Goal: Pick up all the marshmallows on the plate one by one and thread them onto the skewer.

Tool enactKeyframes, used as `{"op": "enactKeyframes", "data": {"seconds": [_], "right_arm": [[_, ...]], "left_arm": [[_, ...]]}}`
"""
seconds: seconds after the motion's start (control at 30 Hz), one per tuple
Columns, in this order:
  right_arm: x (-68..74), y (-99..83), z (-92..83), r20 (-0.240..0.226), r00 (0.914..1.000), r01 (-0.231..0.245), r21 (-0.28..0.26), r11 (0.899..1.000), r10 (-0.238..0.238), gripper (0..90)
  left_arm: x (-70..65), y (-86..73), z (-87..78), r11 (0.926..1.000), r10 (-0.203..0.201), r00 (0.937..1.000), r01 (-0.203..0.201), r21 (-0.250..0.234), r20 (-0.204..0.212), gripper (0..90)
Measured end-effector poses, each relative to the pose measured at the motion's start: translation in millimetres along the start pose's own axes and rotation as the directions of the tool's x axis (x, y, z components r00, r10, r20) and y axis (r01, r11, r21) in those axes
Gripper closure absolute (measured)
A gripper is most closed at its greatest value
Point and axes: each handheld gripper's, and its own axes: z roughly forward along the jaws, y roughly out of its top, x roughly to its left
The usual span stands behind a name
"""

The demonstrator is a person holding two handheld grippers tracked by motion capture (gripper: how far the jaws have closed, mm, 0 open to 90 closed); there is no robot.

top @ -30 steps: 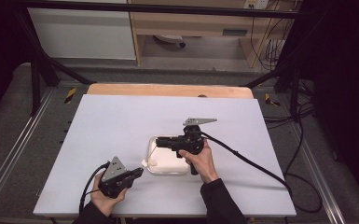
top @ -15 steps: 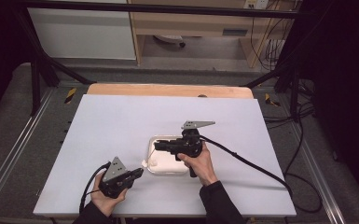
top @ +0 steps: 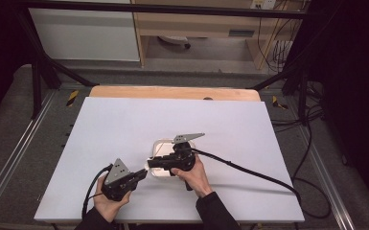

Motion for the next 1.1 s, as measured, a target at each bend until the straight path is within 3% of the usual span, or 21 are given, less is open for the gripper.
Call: {"op": "enactKeyframes", "data": {"seconds": [0.1, 0.27, 0.4, 0.57, 0.8, 0.97, 1.1], "right_arm": [[2.0, 0.9, -3.0, 0.021, 0.9997, 0.013, -0.001, 1.000, -0.013, 74.8], [6.5, 6.6, -11.9, 0.081, 0.9952, 0.057, -0.037, 0.998, -0.054, 55.0], [7.4, 10.4, -19.5, 0.169, 0.9793, 0.119, -0.036, 0.992, -0.111, 36.9], [0.5, 6.3, -28.2, 0.250, 0.9584, 0.144, -0.008, 0.990, -0.137, 20.8], [-10.1, -1.1, -31.2, 0.329, 0.9303, 0.145, 0.074, 0.987, -0.161, 9.8], [-12.1, -5.0, -26.1, 0.342, 0.9241, 0.146, 0.093, 0.985, -0.169, 8.9], [-12.5, -8.4, -21.7, 0.369, 0.9119, 0.150, 0.106, 0.983, -0.179, 9.2]], "left_arm": [[-1.2, -0.4, 1.2, 1.0000, 0.005, 1.0000, -0.005, 0.008, -0.004, 88.7], [4.6, -3.1, 0.5, 0.9998, -0.021, 0.9998, 0.021, 0.008, -0.005, 88.6], [7.2, -3.8, -1.0, 0.9996, -0.026, 0.9996, 0.026, 0.013, -0.007, 88.6], [10.0, -4.6, -2.5, 0.9992, -0.039, 0.9992, 0.039, 0.012, -0.004, 88.5], [13.6, -5.3, -5.1, 0.9986, -0.051, 0.9987, 0.051, 0.017, -0.003, 88.5], [15.8, -5.7, -6.1, 0.9981, -0.057, 0.9984, 0.057, 0.022, -0.004, 88.4], [16.8, -5.8, -5.5, 0.9978, -0.061, 0.9982, 0.061, 0.027, -0.003, 88.4]]}}
